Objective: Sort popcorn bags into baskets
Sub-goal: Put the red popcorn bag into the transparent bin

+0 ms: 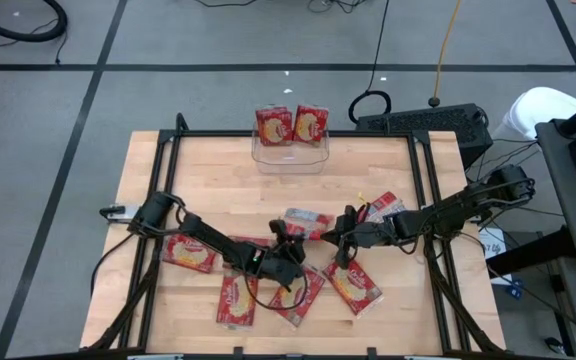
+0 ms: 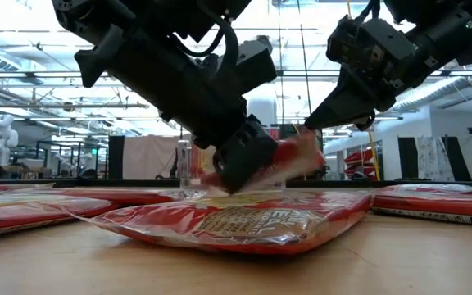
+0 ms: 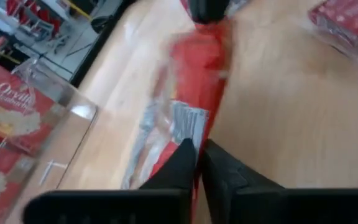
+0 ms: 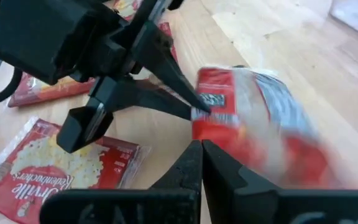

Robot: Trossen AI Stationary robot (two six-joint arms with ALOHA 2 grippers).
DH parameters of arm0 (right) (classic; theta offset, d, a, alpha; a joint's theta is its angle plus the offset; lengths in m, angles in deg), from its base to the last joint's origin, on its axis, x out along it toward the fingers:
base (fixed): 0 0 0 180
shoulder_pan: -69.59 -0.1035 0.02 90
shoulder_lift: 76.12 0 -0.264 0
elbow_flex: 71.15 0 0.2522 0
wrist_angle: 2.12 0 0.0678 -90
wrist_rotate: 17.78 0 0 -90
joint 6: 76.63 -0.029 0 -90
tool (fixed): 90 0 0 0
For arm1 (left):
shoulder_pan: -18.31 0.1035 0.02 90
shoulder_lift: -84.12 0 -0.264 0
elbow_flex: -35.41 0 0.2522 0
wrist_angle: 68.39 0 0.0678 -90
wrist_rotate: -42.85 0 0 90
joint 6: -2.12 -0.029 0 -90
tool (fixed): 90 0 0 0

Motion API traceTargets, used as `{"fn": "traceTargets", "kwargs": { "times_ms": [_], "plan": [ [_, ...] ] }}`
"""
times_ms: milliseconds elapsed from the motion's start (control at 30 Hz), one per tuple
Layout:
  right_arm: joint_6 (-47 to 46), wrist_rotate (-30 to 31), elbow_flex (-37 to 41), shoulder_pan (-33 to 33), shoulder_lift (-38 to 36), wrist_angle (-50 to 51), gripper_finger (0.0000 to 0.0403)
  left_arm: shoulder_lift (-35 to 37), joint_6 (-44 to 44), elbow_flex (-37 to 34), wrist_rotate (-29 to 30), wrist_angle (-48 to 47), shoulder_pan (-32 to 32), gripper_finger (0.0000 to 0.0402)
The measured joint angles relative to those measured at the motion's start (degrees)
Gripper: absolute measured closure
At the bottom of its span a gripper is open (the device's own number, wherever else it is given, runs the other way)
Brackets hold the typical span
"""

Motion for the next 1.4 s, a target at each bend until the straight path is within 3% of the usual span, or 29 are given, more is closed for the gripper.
{"fn": "traceTargets", "kwargs": {
  "times_ms": [167,333,633,767,1067,1267,1400],
  "plan": [
    [3.62,0.25,0.0,0.0,-3.41,0.51,0.0397,2.93,-1.58,-0.04,-1.1,-1.72,0.0,0.0381],
    [9.64,1.43,0.0,-0.01,-10.09,1.74,0.0355,9.05,-0.58,-0.06,-2.8,-6.17,0.06,0.0395],
    [19.59,11.96,0.0,-3.48,-20.38,4.35,0.026,23.44,7.5,-0.07,-19.76,-13.04,4.15,0.0397],
    [19.58,12.74,0.0,-4.11,-22.34,5.75,0.0236,28.31,8.6,-0.04,-25.37,-14.57,6.5,0.0398],
    [15.48,12.75,0.02,-4.17,-21.43,10.73,0.0227,31.17,5.51,-0.1,-37.53,-8.53,10.16,0.0398],
    [13.45,12.88,0.0,-4.22,-22.04,14.97,0.0227,31.1,5.12,-0.11,-39.57,-9.74,12.49,0.0395],
    [12.07,17.16,0.02,-4.46,-23.02,18.71,0.0227,31.13,5.13,-0.13,-40.94,-9.25,14.09,0.0398]
  ]
}}
